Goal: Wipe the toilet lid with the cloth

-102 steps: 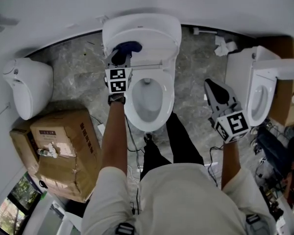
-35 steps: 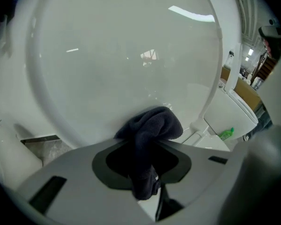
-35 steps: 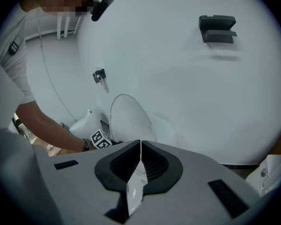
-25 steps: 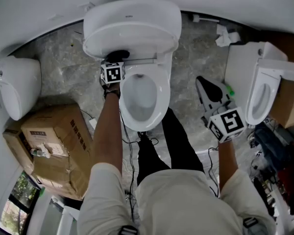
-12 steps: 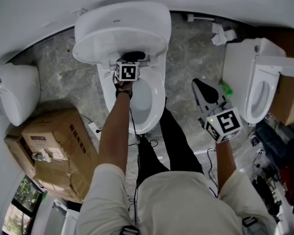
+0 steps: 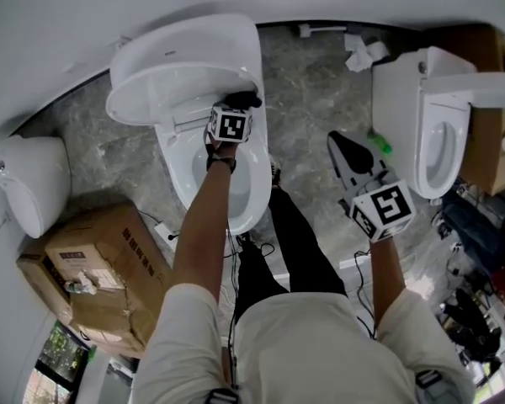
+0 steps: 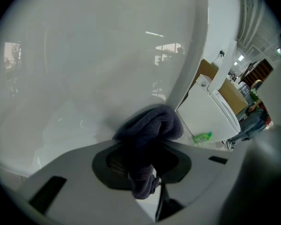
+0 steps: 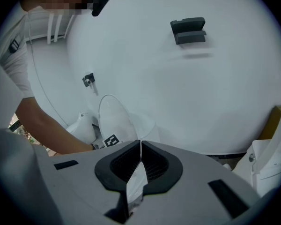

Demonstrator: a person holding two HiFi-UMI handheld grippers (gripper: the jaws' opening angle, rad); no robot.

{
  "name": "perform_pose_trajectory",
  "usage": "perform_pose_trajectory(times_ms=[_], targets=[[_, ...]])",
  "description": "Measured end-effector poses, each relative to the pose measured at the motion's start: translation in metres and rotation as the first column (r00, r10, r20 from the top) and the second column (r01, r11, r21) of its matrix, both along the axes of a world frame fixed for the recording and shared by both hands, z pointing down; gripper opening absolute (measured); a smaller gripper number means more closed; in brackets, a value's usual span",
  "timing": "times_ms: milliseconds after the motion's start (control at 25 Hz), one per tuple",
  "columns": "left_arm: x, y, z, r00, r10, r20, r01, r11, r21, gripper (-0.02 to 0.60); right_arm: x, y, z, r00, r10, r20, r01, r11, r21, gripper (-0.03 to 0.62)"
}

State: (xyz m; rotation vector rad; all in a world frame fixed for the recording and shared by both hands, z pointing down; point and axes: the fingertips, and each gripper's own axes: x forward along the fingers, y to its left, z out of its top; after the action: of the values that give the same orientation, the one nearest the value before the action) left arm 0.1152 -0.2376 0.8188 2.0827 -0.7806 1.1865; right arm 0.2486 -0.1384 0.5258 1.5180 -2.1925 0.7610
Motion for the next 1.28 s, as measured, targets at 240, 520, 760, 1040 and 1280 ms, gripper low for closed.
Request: perform_pose_trajectory(times_ms=[240, 520, 760, 1040, 1280], targets=[[0.011, 0.000, -0.016, 1.000, 0.019, -0.020, -0.018, 1.000, 0.021, 0.098, 0.011, 0.018, -0.007, 0.999, 0.039, -0.001, -0.039, 0.999, 0.003, 0.031], [0.015, -0.008, -0.068, 0.995, 0.007, -0.098, 0.008, 0.987, 0.158, 0.098, 0.014, 0.023, -0.024, 0.998, 0.059, -0.009, -0.059, 0.998, 0.031, 0.031], [0.019, -0.012, -0.129, 0.977, 0.006, -0.213, 0.054, 0.961, 0.272, 0.098, 0.009, 0.018, -0.048, 0.999, 0.043, -0.025, -0.041, 0.997, 0.068, 0.031], [0.006, -0.015, -0.223, 0.949, 0.025, -0.313, 0.115, 0.901, 0.419, 0.098, 0.003, 0.004, -0.077, 0.998, 0.027, -0.049, -0.021, 0.992, 0.127, 0.031], [-0.027, -0.011, -0.289, 0.939, 0.025, -0.343, 0.158, 0.854, 0.495, 0.098, -0.019, -0.012, -0.103, 0.999, 0.001, -0.051, 0.008, 0.984, 0.180, 0.031]])
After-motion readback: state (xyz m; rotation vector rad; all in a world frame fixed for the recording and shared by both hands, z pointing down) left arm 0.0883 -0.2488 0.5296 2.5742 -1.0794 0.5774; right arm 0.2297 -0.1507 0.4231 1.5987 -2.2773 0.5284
